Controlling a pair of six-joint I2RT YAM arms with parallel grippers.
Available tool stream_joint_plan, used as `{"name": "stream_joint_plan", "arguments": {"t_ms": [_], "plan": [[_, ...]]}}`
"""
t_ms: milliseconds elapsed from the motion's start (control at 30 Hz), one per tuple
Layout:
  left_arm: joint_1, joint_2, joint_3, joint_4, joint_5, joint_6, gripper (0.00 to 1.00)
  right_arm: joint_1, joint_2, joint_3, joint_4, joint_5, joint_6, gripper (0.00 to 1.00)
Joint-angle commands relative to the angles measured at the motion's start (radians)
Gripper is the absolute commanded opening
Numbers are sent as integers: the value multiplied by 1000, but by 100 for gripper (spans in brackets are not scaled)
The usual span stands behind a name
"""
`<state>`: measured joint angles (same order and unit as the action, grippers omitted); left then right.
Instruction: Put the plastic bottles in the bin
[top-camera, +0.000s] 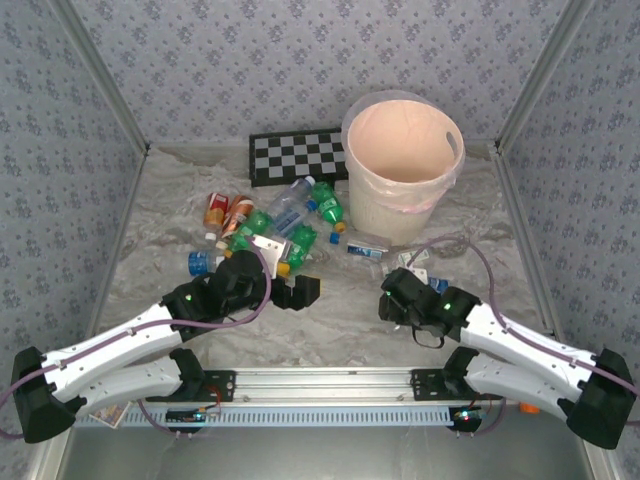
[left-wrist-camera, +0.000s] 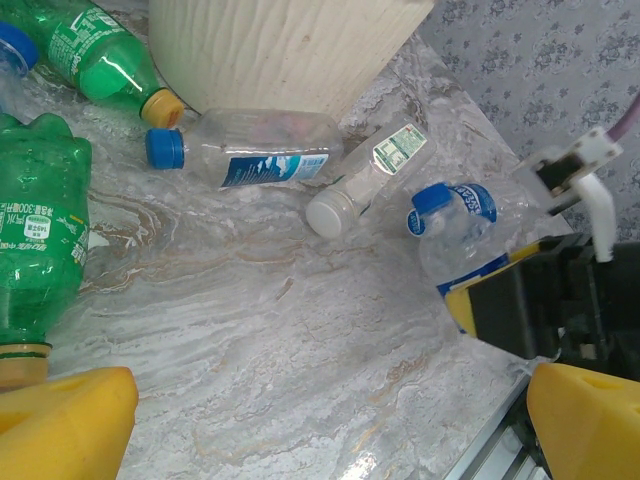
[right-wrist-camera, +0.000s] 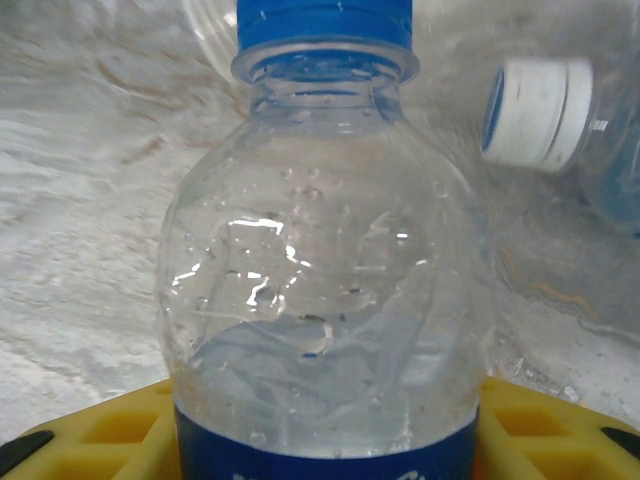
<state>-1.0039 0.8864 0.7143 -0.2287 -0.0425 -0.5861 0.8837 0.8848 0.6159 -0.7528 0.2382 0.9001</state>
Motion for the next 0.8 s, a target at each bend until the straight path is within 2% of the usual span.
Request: {"name": "stream_joint_plan", "arguments": {"t_ms": [0,300,533,767], "plan": [[-7,-12,15,10,-33,-7,100,24,-16,82,-100,97,-28,53],[-7,-152,-41,1,-200,-39,100,44,-41,283,-199,218,-117,54],[-7,-228,-71,-12,-232,-43,100,44,-41,486,-237,316,-262,55],[-7,-244,-73,-20,-238,-41,100,20,13,708,-206,426,-482,55]]}}
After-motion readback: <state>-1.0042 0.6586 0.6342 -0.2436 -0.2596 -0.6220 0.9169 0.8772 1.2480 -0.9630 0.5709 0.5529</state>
